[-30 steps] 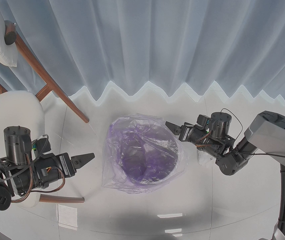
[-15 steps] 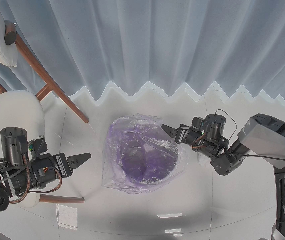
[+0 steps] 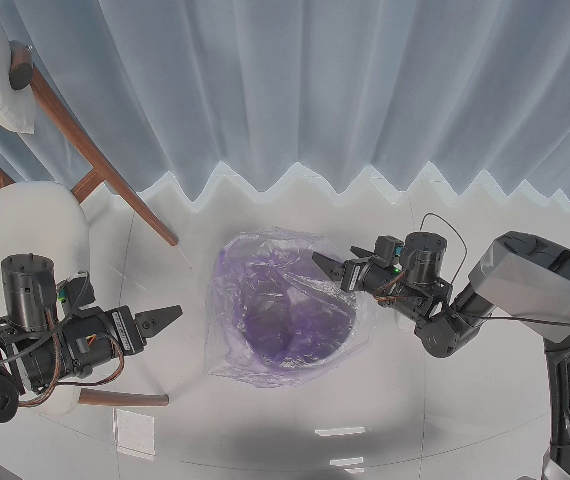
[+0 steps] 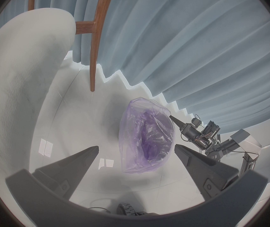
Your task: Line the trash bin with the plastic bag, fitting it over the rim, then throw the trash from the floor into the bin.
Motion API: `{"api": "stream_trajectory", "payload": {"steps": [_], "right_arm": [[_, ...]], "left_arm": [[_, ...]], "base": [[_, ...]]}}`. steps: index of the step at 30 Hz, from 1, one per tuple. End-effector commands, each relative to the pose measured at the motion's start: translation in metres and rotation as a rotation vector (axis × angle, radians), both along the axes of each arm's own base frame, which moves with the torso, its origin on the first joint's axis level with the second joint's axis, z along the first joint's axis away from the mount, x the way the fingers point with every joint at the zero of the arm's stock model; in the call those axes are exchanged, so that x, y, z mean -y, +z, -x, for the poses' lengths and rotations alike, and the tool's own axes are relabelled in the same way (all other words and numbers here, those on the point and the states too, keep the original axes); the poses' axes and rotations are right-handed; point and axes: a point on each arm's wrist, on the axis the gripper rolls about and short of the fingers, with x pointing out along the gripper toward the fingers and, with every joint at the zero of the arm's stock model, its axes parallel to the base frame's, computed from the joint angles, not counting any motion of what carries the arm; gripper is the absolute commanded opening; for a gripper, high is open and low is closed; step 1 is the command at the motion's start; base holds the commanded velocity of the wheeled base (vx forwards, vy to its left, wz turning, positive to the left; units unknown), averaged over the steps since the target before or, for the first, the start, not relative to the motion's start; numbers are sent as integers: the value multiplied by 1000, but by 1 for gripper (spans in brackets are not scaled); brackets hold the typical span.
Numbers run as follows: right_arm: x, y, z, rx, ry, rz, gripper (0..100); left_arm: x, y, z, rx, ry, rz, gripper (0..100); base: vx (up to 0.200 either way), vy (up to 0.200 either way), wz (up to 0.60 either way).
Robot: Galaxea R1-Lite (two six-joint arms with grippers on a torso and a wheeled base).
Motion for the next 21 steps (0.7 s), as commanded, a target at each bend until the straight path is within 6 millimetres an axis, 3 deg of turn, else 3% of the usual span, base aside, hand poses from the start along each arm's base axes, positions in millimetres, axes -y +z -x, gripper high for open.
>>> {"api": "stream_trajectory", "payload": {"steps": [1, 4, 5, 16, 21], "right_arm": [[-2, -8, 0, -6, 5, 13, 100], [-1, -6, -1, -2, 2, 11, 100], [-1, -6, -1, 1, 0, 10, 0], [15, -5, -9, 10, -45, 0, 0], [23, -9, -23, 11, -74, -20, 0]], "left_arm": [[0, -1, 0, -3, 0, -1, 100], [0, -1, -1, -4, 0, -2, 100], [0, -1, -1, -4, 2, -2, 100], [1, -1, -1, -2, -3, -6, 100], [2, -3, -1, -12, -9, -9, 100]], "base": [[0, 0, 0], [0, 0, 0], [0, 0, 0], [0, 0, 0], [0, 0, 0]]}}
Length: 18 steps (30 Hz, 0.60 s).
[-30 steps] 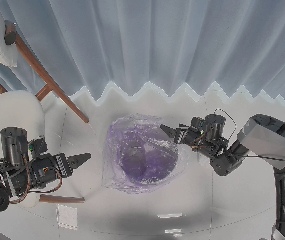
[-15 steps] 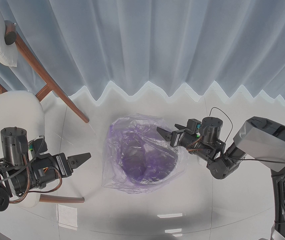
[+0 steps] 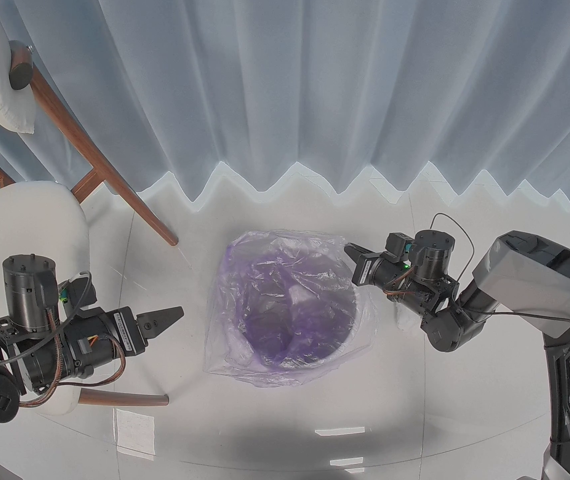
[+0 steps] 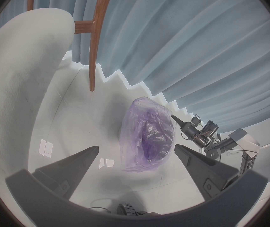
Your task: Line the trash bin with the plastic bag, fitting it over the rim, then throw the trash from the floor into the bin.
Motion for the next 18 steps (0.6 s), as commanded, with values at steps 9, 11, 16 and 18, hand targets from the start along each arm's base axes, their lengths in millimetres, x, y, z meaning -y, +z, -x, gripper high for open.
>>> {"api": "stream_trajectory", "payload": {"steps": [9, 11, 16, 18], "right_arm": [[2, -21, -39, -35, -31, -14, 0], [1, -21, -46, -62, -29, -34, 0], [-3, -18, -60, -122, -43, -122, 0], [1, -21, -63, -172, -60, -152, 0]], "left_arm": [[2, -5, -2, -20, -5, -10, 100], [1, -5, -1, -19, -4, -11, 100], [1, -6, 0, -22, -2, -12, 100], [1, -6, 1, -23, -3, -14, 100]], "base": [[0, 0, 0], [0, 0, 0], [0, 0, 0], [0, 0, 0]]}}
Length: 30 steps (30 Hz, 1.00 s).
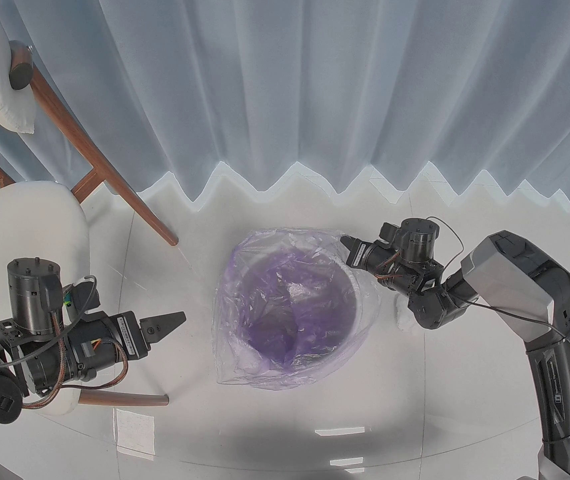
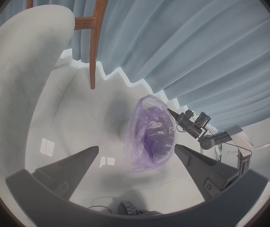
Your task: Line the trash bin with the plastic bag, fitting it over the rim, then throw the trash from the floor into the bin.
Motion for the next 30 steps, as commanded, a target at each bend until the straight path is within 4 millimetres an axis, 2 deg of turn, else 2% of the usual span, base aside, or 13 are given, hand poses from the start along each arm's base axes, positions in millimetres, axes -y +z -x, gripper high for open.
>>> {"api": "stream_trajectory", "payload": {"steps": [1, 14, 19, 20, 21, 23, 25, 28, 30], "right_arm": [[5, -11, -12, -84, -27, -56, 0], [19, -29, -16, -318, -116, -298, 0], [20, -23, -17, -323, -121, -339, 0], [19, -20, -18, -309, -119, -343, 100], [19, -20, -18, -309, -119, -343, 100], [21, 13, -16, -257, -112, -370, 100], [26, 32, -9, -246, -116, -384, 100], [40, 52, 3, -236, -134, -390, 100], [57, 66, 22, -252, -158, -383, 100]], "left_arm": [[-1, -2, 2, -7, 1, -4, 100], [-1, -4, 3, -16, 1, -7, 100], [-1, -5, 3, -17, 1, -8, 100], [-1, -5, 3, -17, 1, -8, 100], [-1, -5, 3, -17, 1, -8, 100], [-1, -4, 3, -16, -1, -7, 100], [-1, -4, 3, -15, -1, -6, 100], [-1, -5, 3, -22, -4, -6, 100], [0, -5, 2, -26, -7, -4, 100]], "base": [[0, 0, 0], [0, 0, 0], [0, 0, 0], [0, 0, 0], [0, 0, 0], [0, 0, 0], [0, 0, 0], [0, 0, 0], [0, 0, 0]]}}
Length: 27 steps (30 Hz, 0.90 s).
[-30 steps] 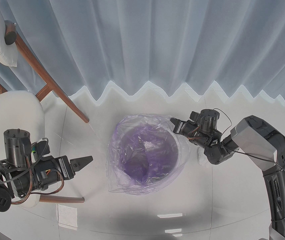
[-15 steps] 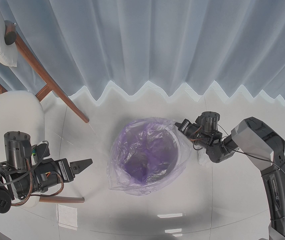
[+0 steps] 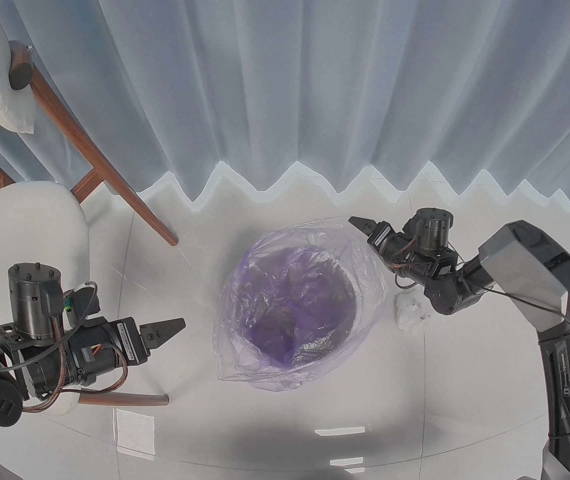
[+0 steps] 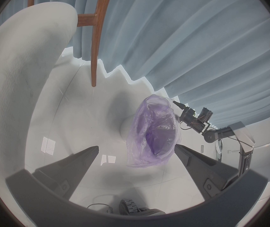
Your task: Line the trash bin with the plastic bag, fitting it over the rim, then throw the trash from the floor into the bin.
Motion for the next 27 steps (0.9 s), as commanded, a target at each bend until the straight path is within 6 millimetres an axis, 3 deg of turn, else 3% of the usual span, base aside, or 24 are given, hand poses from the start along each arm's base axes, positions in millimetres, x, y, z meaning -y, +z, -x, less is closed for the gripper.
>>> {"api": "stream_trajectory", "payload": {"steps": [1, 5, 8, 10, 12, 18, 27], "right_arm": [[34, 59, 38, 21, -44, -6, 100], [53, 66, 73, -19, -55, 57, 100], [58, 59, 91, -52, -47, 98, 100], [64, 42, 115, -79, -21, 192, 100], [65, 32, 124, -65, -8, 220, 100], [46, 18, 119, -6, 30, 203, 100], [16, -5, 162, -154, 138, 215, 100]], "left_arm": [[2, -2, -3, -12, -7, 3, 100], [8, -15, -9, -70, -27, -14, 100], [14, -28, -13, -120, -48, -28, 100], [22, -45, -20, -178, -91, -27, 100], [27, -53, -24, -186, -134, -11, 100], [37, -64, -29, -174, -167, -6, 100], [41, -92, -36, -267, -173, -33, 100]], "base": [[0, 0, 0], [0, 0, 0], [0, 0, 0], [0, 0, 0], [0, 0, 0], [0, 0, 0], [0, 0, 0]]}}
